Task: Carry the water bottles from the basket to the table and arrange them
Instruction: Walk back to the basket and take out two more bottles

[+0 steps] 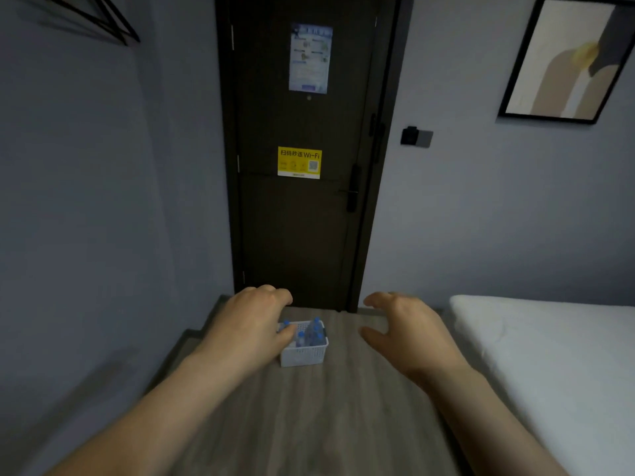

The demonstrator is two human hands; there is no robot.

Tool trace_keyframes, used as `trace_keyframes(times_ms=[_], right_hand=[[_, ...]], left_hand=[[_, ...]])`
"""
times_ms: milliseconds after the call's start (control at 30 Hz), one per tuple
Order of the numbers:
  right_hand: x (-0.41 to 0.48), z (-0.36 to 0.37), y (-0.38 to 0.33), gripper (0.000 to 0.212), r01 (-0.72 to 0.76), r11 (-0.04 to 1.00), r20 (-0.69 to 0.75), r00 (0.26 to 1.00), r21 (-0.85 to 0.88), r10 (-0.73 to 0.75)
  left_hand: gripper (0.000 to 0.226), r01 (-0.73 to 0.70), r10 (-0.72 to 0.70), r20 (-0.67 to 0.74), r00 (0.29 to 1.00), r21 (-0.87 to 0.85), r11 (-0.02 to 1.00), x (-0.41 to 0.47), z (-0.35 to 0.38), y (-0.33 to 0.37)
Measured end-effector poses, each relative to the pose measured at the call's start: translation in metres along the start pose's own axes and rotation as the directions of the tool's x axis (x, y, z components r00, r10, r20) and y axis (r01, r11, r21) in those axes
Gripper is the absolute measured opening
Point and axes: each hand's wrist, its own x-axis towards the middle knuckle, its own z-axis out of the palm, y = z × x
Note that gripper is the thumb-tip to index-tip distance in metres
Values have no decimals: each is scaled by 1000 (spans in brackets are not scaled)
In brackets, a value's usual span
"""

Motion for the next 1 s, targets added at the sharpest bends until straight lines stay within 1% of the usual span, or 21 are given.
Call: trace_keyframes(times_ms=[167, 433, 567, 700, 800, 900, 1000], right_hand=[[93, 19, 39, 50, 4, 1000, 55, 998, 1, -4], [225, 71, 69, 48, 65, 998, 168, 984, -2, -64], [296, 102, 74, 49, 42, 999, 218, 975, 1, -41], [368, 132, 76, 48, 2, 1000, 256, 967, -3, -1], [415, 153, 75, 48, -49, 999, 293, 955, -9, 50], [455, 176, 79, 46, -65, 998, 316, 946, -21, 69], [488, 192, 86, 40, -82, 996, 361, 928, -41, 91]], left_hand=[[45, 36, -36, -9, 999, 28, 999, 86, 21, -11], [38, 99, -100, 73, 992, 28, 995, 199, 61, -60], [34, 116, -116, 128, 985, 8, 993, 262, 84, -102], [36, 108, -105, 156, 982, -10, 994, 330, 103, -149], [35, 103, -96, 225, 970, -20, 994, 375, 119, -182], [36, 102, -93, 282, 955, -17, 995, 414, 141, -211], [42, 119, -113, 334, 936, 2, 993, 444, 163, -230]])
